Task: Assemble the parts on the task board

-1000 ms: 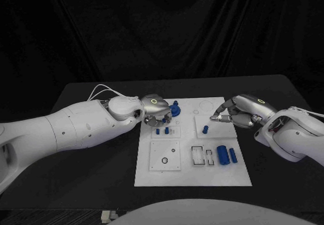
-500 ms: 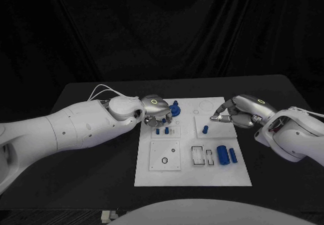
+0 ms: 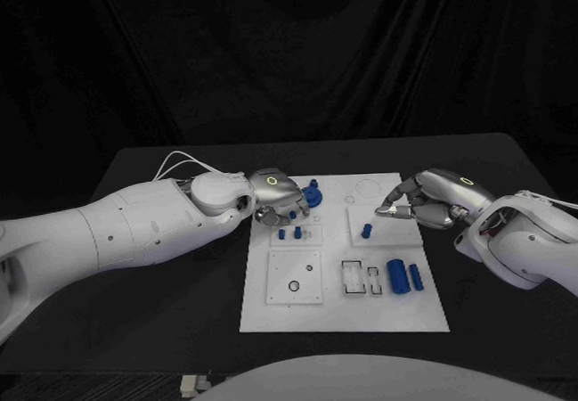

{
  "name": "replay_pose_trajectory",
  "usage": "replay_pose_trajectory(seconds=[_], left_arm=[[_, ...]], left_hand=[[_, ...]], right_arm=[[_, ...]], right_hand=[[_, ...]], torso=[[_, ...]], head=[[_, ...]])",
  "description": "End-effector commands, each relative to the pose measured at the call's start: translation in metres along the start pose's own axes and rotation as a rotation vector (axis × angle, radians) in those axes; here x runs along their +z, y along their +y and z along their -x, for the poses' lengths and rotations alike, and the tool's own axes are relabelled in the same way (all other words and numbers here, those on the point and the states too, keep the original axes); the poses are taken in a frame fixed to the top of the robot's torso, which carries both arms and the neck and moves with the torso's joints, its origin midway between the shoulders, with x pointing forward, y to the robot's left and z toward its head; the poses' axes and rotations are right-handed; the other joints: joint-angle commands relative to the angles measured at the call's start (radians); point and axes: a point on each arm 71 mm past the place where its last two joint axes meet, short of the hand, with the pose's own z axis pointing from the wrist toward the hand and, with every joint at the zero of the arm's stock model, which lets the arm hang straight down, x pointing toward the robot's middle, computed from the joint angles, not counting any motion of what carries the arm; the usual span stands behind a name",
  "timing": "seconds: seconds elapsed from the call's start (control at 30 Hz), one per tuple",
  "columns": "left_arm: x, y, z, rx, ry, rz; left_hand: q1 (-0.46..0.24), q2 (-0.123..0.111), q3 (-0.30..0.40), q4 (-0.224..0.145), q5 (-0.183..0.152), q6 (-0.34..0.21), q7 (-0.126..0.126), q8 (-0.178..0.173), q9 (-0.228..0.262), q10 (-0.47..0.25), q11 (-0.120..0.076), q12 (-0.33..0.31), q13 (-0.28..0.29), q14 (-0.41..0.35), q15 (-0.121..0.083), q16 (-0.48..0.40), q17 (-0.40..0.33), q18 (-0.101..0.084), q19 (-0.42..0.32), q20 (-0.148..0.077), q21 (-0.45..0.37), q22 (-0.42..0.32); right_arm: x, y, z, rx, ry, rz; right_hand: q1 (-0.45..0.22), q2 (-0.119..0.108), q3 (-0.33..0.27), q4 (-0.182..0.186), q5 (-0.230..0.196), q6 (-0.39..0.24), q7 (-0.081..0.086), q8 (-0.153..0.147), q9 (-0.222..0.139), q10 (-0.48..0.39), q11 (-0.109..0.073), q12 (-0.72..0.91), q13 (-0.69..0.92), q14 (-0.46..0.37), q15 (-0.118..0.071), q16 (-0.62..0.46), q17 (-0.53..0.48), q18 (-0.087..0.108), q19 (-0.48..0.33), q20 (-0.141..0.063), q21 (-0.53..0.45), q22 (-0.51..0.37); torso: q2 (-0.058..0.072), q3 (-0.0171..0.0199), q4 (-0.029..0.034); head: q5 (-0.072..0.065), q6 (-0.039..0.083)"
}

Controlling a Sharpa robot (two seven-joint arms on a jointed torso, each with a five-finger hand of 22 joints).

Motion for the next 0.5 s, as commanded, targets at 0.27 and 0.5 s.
replay_pose_trajectory(seconds=[0.27,0.5], left_arm=[[-0.025,0.018,0.001,0.024,-0.119,0.054],[-0.052,0.036,0.010,0.067,-0.206,0.054]], left_hand=[[0.008,0.000,-0.017,0.003,-0.009,0.002,-0.006,0.005,-0.005,-0.011,-0.008,0.008,-0.006,-0.002,0.002,-0.003,0.003,0.014,-0.008,0.003,-0.009,0.140],[0.021,0.005,-0.022,0.028,-0.026,0.048,-0.003,0.020,-0.009,0.017,-0.031,0.052,-0.012,0.008,0.003,0.009,0.018,0.010,0.003,0.009,0.004,0.144]], right_arm=[[-0.007,-0.004,0.004,-0.003,-0.019,-0.023],[-0.007,-0.006,0.022,-0.029,-0.065,-0.027]], right_hand=[[0.004,0.002,-0.008,0.000,0.003,0.004,0.000,0.000,0.000,0.082,-0.001,-0.007,0.019,0.092,-0.007,-0.013,0.232,0.015,0.002,-0.001,-0.014,0.191],[0.009,-0.002,-0.011,-0.001,0.003,0.006,0.000,0.000,-0.001,0.077,0.000,-0.012,0.014,0.089,-0.006,-0.019,0.224,0.017,-0.001,-0.001,-0.021,0.189]], torso=[[0.000,-0.0001,0.0001],[-0.001,-0.0006,0.0001]], head=[[0.004,0.000],[0.008,0.000]])
